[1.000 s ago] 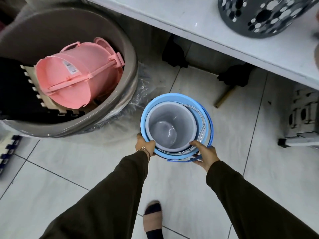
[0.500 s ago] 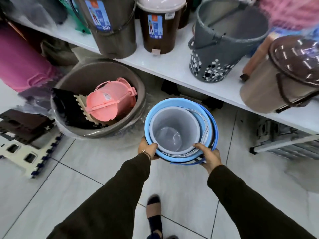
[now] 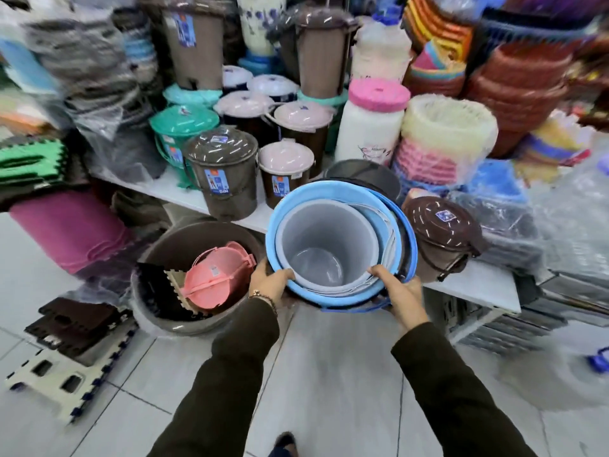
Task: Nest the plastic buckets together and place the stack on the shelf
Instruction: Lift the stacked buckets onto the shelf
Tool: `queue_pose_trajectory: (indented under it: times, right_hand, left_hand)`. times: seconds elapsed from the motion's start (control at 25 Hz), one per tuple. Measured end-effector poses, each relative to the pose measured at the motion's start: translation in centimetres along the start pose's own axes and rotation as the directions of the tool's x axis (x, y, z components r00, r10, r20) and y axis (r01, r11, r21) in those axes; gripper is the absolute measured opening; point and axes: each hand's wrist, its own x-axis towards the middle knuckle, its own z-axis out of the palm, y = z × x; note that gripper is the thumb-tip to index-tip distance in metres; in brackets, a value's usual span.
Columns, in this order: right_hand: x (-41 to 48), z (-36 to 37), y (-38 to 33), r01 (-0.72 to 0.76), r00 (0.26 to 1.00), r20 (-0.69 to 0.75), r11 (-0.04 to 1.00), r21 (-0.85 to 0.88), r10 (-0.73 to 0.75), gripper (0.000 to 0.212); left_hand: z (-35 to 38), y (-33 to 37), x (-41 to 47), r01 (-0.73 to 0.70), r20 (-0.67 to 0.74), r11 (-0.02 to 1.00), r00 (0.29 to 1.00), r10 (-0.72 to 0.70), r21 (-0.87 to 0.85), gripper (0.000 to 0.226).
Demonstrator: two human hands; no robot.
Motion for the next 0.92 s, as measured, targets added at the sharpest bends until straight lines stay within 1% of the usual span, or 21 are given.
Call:
queue_pose_trajectory:
  times: [0.04, 0.08, 0.16, 0.2, 0.24, 0.28, 0.32, 0.4, 0.44, 0.48, 0.6, 0.64, 0.72, 0.76, 0.84, 0.92]
  right_hand:
    - [-0.5, 0.2, -1.9, 0.040, 0.999, -0.006, 0.999, 0.011, -0.040, 0.083]
    - [-1.1, 0.1, -3.7, 0.104, 0.995, -0.003, 0.995, 0.009, -0.104, 0.078]
    - [-0.2, 0.0, -6.8, 0.192, 0.981, 0.003, 0.981, 0.006, -0.192, 0.068]
    - [-0.2, 0.6, -8.7, 0.224, 0.975, -0.003, 0.975, 0.014, -0.224, 0.069]
    - [0.0, 0.9, -9.2, 0.228, 0.974, -0.002, 0.974, 0.007, -0.228, 0.071]
    - [3.3, 1.6, -13.4, 0.262, 0.965, -0.036, 0.964, 0.044, -0.260, 0.072]
    - [5.4, 1.9, -15.8, 0.289, 0.957, -0.055, 0.956, 0.052, -0.286, 0.073]
    - [6.4, 2.6, -18.3, 0.307, 0.951, -0.055, 0.951, 0.028, -0.305, 0.069]
    - [6.7, 2.9, -19.6, 0.316, 0.947, -0.067, 0.948, 0.030, -0.314, 0.063]
    - [8.6, 3.3, -20.6, 0.324, 0.944, -0.078, 0.945, 0.037, -0.321, 0.058]
    - [14.7, 5.4, -23.6, 0.313, 0.944, -0.117, 0.949, 0.026, -0.308, 0.048]
    - [17.2, 5.8, -23.6, 0.311, 0.941, -0.140, 0.951, -0.004, -0.308, 0.052]
    - [22.4, 6.6, -22.5, 0.244, 0.947, -0.202, 0.969, -0.048, -0.248, 0.079]
    - [24.7, 7.0, -21.6, 0.204, 0.951, -0.226, 0.978, -0.052, -0.210, 0.086]
    - [28.8, 7.4, -19.2, 0.089, 0.953, -0.279, 0.991, -0.102, -0.114, 0.092]
    - [32.3, 7.3, -16.4, -0.028, 0.949, -0.317, 0.993, -0.119, -0.011, 0.095]
  left_hand:
    - [0.7, 1.6, -0.5, -0.038, 0.004, 0.999, 0.999, 0.038, -0.012, 0.041]
    - [1.3, 3.0, -1.0, -0.065, 0.009, 0.998, 0.998, 0.066, -0.025, 0.039]
    - [3.1, 5.4, -1.1, -0.058, 0.070, 0.998, 0.996, 0.060, -0.017, 0.035]
    - [4.1, 6.9, -1.3, -0.081, 0.075, 0.996, 0.994, 0.083, -0.037, 0.035]
    - [4.0, 7.9, -2.0, -0.084, 0.085, 0.995, 0.992, 0.088, -0.056, 0.035]
    - [7.9, 11.4, 0.3, -0.074, 0.180, 0.996, 0.980, 0.082, -0.051, 0.035]
    - [10.1, 13.6, 1.2, -0.069, 0.232, 0.995, 0.969, 0.085, -0.077, 0.036]
    - [11.5, 15.5, 2.2, -0.091, 0.245, 0.995, 0.964, 0.101, -0.051, 0.040]
    - [12.5, 16.3, 2.9, -0.117, 0.235, 0.992, 0.964, 0.123, -0.040, 0.043]
    - [13.8, 17.2, 4.7, -0.112, 0.254, 0.993, 0.960, 0.116, -0.030, 0.046]
    - [18.5, 19.8, 11.9, -0.079, 0.277, 0.997, 0.958, 0.073, 0.009, 0.051]
    - [19.8, 20.3, 13.6, -0.063, 0.278, 0.997, 0.959, 0.051, 0.034, 0.049]
    - [22.2, 20.0, 18.1, -0.016, 0.275, 0.997, 0.961, -0.006, 0.077, 0.041]
    - [23.1, 19.3, 20.6, 0.022, 0.265, 0.995, 0.963, -0.048, 0.101, 0.039]
    - [24.5, 17.5, 25.2, 0.115, 0.227, 0.980, 0.962, -0.152, 0.165, 0.042]
    - [25.3, 15.1, 29.3, 0.207, 0.203, 0.955, 0.947, -0.250, 0.212, 0.043]
